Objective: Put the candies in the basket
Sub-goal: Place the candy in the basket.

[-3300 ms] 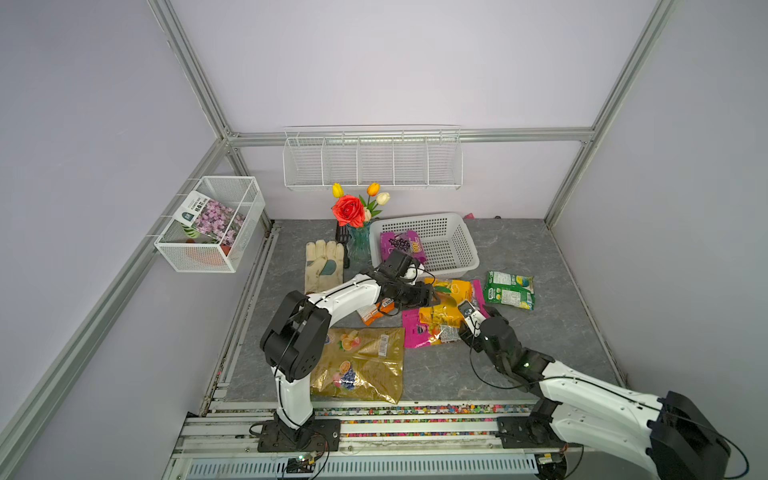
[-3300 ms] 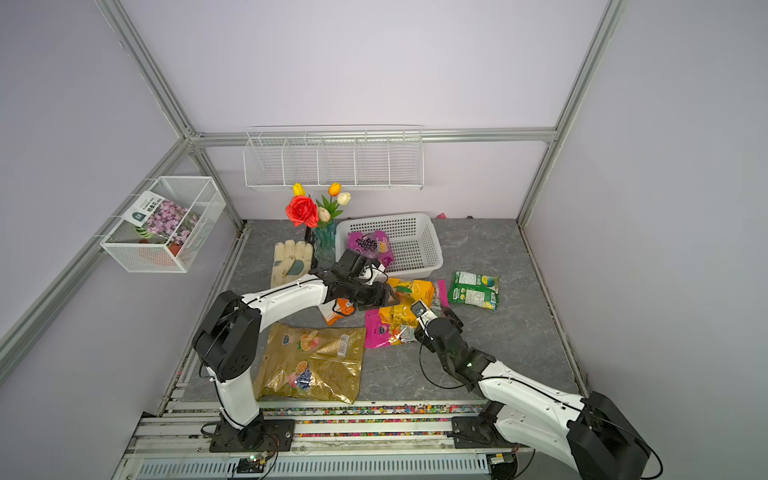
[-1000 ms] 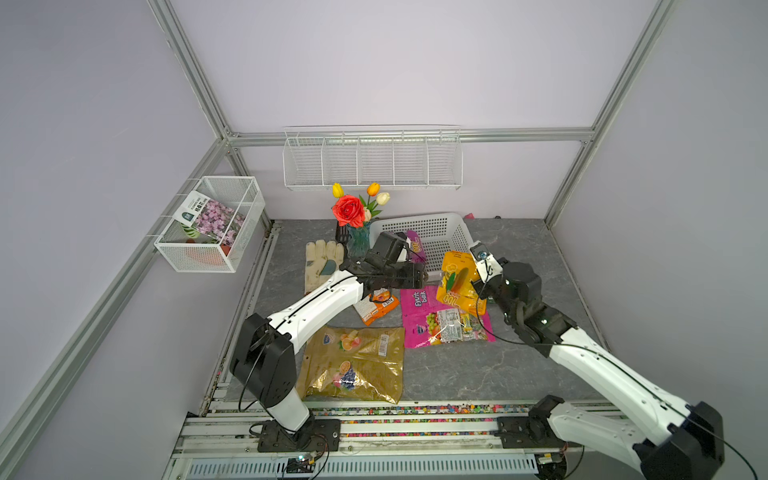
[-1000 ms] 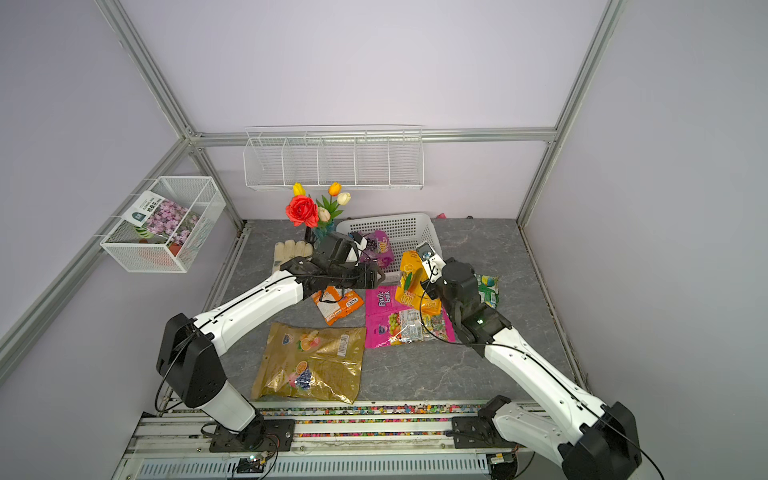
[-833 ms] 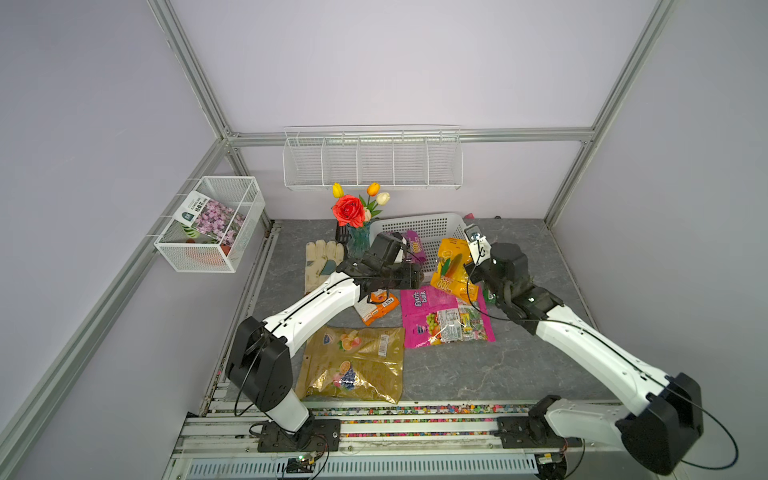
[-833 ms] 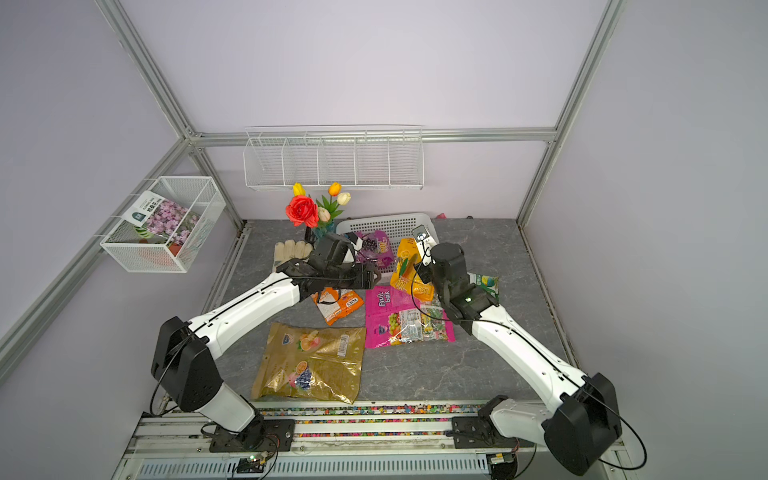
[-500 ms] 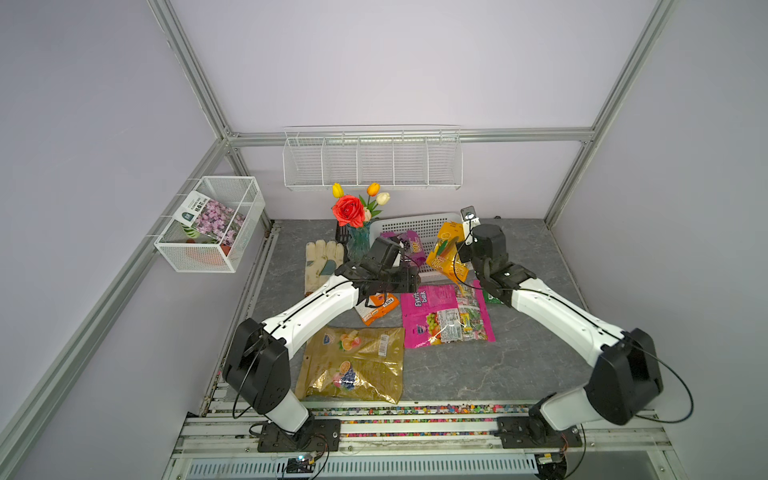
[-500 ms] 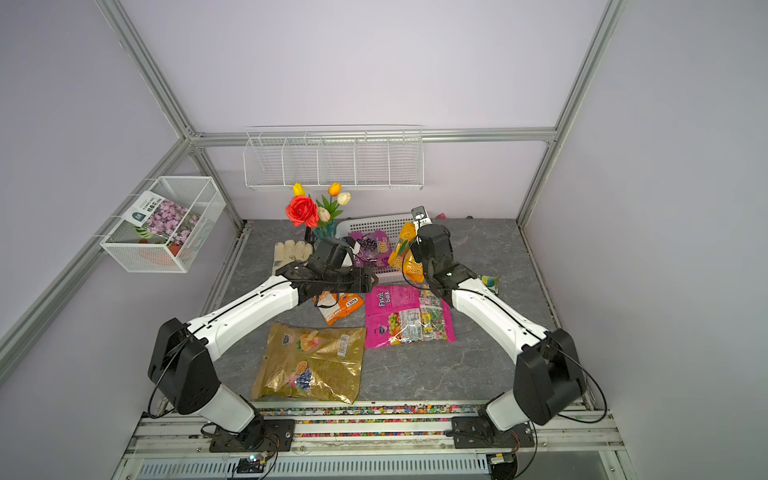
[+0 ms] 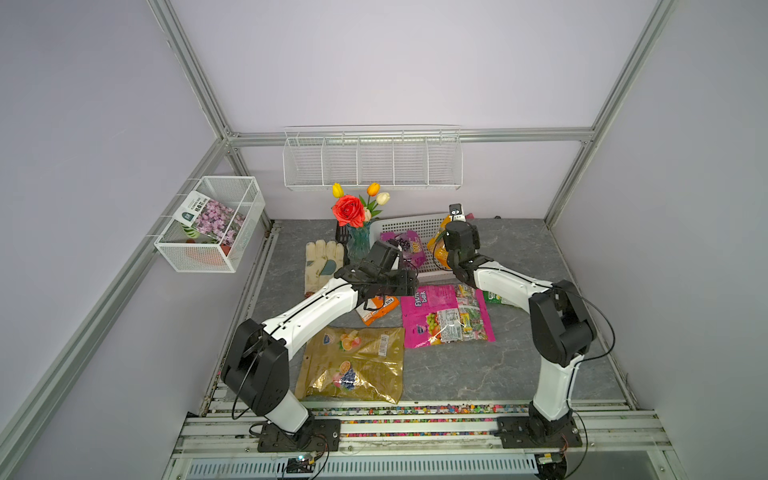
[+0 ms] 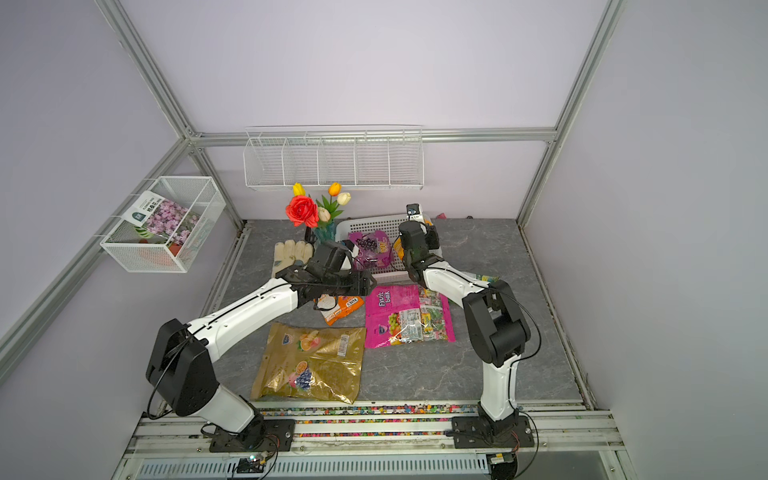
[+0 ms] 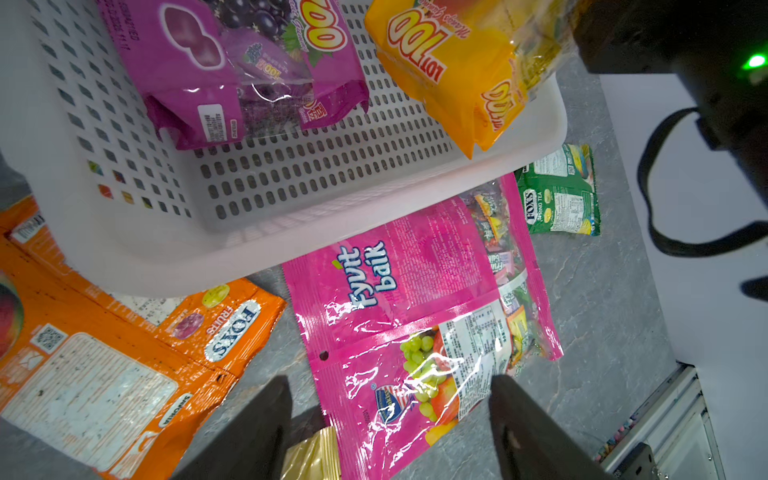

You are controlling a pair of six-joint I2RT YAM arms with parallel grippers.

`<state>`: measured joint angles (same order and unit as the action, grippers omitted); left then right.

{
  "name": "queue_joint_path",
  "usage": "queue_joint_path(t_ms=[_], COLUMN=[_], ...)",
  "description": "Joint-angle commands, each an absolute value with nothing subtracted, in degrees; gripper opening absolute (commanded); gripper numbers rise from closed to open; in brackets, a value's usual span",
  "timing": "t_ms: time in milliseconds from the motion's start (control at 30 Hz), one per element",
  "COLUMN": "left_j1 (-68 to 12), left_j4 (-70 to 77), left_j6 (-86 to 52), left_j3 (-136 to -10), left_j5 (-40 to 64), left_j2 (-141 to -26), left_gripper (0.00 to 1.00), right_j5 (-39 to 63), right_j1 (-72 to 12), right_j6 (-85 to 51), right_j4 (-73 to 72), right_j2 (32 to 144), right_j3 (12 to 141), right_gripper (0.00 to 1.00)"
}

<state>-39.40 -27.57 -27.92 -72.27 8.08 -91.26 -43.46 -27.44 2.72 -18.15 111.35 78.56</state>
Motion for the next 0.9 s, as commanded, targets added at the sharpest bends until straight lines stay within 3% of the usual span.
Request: queue_joint_path(t_ms=[0,333,633,867], left_j1=[-38.95,-38.84,-38.85,-38.85], left_j4=[-26.89,-26.07,-25.42,-25.49], left_j6=[-28.09,-28.62,-29.03,-28.84], left_j3=[-71.28,-70.58,-71.08,-72.92], left_j5=[7.18,7.70,9.14,8.79], left_j2=[-89.69,-89.80,-92.24,-94.24], left_gripper=[0.78,0.78,0.78,0.78], right_j5=[-45.55,-36.38,-26.61,-15.62], right_j1=[-27.33,-27.01,-24.60,-24.36], right_j6=[-5.16,-7.76,-3.13,4.31], right_j4=[-23.56,-23.76,-17.07,4.93], right_j2=[111.96,110.74,105.21,99.89], right_j3=[81.03,73.13,67.17,73.20], right_gripper=[0.00,0.00,0.29,0.42])
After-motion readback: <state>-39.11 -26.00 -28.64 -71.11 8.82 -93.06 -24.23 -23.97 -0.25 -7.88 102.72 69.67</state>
